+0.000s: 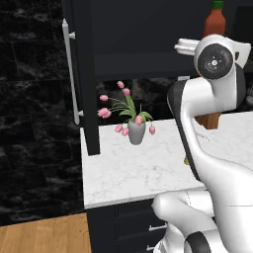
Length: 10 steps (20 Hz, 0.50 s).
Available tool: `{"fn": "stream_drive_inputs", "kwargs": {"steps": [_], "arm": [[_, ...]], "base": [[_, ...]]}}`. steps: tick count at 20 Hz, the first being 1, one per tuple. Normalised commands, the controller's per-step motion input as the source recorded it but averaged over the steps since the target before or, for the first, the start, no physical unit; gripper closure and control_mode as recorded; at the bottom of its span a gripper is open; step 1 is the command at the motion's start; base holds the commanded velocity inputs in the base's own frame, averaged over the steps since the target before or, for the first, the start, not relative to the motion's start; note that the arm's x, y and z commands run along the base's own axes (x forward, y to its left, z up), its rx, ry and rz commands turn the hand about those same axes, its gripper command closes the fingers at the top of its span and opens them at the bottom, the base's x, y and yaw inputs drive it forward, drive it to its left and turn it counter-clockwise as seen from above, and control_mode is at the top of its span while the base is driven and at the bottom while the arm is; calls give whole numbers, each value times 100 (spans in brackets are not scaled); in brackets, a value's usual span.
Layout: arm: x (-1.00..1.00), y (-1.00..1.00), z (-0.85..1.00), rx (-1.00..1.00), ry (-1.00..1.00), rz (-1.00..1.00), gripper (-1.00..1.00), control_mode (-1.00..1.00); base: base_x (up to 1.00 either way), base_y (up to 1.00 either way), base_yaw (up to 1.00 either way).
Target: Put the shaker and condiment bottle from the counter next to their counterparts in the cabinet.
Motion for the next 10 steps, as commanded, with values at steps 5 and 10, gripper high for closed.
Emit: {"fn": "stream_drive_inputs", "kwargs": {"steps": [5,10], "arm": [[91,-39,0,-2,0,0,100,-100],[60,-28,0,-2,0,2,100,-100]], "base": [[0,0,0],[0,0,0]]}}
